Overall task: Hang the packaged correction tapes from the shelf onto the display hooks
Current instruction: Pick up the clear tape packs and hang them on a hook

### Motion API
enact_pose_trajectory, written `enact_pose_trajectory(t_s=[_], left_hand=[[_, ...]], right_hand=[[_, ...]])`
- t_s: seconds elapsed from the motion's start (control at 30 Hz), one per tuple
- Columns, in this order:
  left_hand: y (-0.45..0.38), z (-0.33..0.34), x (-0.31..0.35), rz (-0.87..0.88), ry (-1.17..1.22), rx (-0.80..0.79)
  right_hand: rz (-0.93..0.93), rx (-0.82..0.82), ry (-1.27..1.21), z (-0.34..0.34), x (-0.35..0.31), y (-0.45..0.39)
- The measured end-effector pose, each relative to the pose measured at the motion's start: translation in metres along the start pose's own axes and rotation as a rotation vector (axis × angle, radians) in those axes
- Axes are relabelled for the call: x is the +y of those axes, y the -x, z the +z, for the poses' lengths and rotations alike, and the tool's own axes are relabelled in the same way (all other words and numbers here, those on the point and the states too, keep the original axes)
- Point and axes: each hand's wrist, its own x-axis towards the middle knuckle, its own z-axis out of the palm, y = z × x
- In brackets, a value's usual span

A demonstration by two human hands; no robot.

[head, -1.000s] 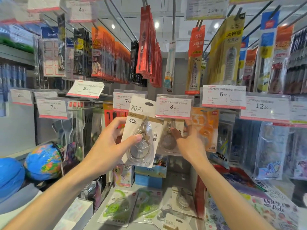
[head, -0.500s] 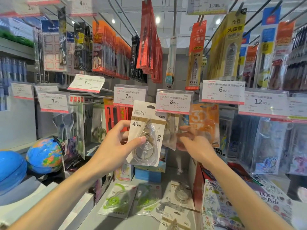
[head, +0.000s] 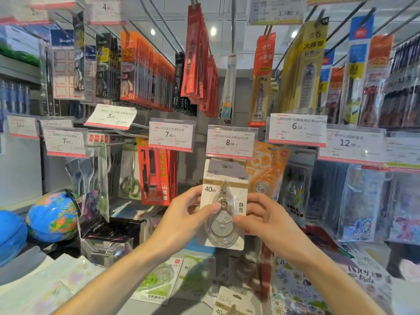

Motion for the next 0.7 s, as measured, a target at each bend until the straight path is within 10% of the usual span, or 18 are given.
enact_pose_trajectory(t_s=[0.47, 0.7], left_hand=[[-0.051, -0.036, 0.053, 0.799, -0.980, 0.317], [-0.061, -0.049, 0.067, 0.913, -0.986, 0.263]], right_hand=[[-0.102, 0.099, -0.043, -0.052, 0.004, 0.012], [-0.087, 0.084, 0.047, -0.047, 0.004, 0.009]])
